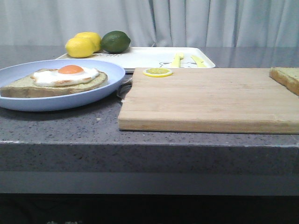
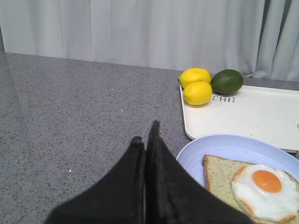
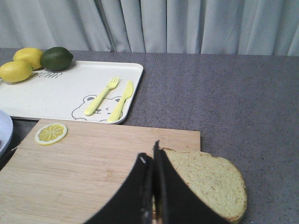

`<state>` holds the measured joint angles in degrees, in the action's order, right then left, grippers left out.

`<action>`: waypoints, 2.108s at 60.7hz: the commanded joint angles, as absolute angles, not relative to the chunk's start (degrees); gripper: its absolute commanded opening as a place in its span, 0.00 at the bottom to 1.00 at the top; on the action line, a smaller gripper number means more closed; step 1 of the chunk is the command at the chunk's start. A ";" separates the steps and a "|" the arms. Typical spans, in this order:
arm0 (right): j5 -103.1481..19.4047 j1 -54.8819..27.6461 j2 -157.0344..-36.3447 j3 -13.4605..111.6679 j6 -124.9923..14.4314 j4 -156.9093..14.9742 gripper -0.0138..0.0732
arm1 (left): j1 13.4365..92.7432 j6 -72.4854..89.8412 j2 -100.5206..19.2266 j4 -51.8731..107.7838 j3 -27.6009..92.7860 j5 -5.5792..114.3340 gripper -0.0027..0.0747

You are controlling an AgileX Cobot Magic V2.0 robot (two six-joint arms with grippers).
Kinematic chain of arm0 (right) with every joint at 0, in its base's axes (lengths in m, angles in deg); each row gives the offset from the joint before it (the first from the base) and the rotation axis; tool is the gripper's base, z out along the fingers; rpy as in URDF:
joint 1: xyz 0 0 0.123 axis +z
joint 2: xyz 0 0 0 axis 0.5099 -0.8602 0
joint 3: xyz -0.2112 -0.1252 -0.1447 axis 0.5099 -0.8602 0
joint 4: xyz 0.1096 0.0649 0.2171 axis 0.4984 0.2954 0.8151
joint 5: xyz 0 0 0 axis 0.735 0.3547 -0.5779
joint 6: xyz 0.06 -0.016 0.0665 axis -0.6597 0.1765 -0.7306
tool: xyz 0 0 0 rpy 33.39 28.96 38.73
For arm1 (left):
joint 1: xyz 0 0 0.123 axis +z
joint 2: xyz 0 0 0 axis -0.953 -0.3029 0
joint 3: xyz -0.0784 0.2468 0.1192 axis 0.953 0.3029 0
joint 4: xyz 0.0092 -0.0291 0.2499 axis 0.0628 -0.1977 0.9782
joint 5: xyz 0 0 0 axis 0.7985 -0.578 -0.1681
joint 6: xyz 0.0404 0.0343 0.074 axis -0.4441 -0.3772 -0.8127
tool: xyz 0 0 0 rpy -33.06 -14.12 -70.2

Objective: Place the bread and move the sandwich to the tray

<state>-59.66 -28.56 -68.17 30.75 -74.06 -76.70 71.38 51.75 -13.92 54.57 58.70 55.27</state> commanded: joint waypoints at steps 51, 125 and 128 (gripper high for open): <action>-84.82 -28.87 -92.23 49.30 -74.16 -79.65 0.88 | 71.56 52.07 -14.30 55.59 56.51 50.84 0.71; -98.16 -49.17 -127.33 72.64 -66.59 -73.25 0.88 | 71.56 52.07 -14.30 55.59 56.51 51.19 0.65; -98.04 -49.81 -128.18 72.63 -66.54 -72.67 0.88 | 71.56 52.07 -14.30 55.59 56.51 51.19 0.65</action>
<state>-98.31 -48.70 -128.95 70.60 -67.57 -74.15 71.38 51.75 -13.95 55.59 58.70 55.62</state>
